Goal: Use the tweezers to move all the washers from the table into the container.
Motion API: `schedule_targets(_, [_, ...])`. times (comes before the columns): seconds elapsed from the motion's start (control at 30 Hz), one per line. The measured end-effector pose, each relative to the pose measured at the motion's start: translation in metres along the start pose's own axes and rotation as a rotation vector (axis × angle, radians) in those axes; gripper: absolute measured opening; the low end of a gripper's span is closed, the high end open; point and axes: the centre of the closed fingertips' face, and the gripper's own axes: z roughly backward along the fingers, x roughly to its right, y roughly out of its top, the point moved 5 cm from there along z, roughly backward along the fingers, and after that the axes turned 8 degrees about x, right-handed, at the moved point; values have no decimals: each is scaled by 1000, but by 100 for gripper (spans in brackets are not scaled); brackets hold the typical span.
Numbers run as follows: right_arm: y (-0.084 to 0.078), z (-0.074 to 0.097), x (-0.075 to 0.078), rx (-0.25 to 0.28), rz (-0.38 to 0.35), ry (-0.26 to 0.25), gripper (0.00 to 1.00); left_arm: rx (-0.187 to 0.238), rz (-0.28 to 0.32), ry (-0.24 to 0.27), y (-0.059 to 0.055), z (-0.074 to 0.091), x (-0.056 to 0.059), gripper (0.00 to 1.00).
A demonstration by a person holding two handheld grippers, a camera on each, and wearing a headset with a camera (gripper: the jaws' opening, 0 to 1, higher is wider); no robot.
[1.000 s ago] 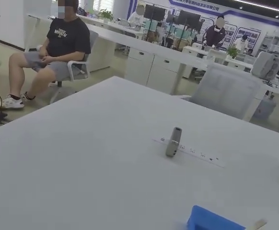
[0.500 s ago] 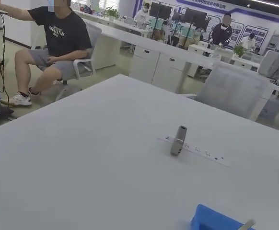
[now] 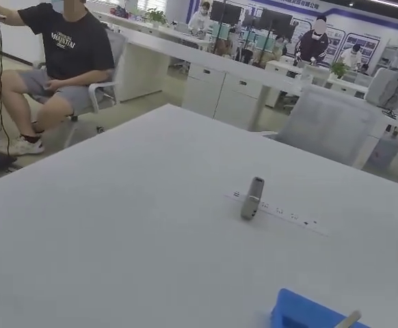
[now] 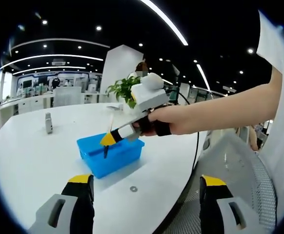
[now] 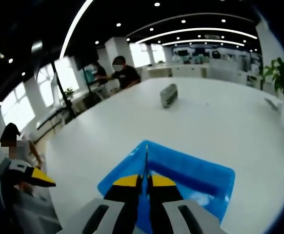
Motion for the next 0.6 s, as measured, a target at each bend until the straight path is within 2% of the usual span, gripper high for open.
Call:
schedule_targets(0.23, [13,18,-7,67,-1,8,4,-3,4,-4,-1,0,0,91])
schedule_targets(0.4, [18,37,-21,119,-6,41,4,-4,6,-7,-1,0,1,90])
schedule_targets(0.47, [18,43,-29,135,-19,62,4,-7,7,-11,-1,0,1,90])
schedule_targets(0.6, [9,53,-42,131,-45,99,4,-11,9,-19,-2,0,2,89])
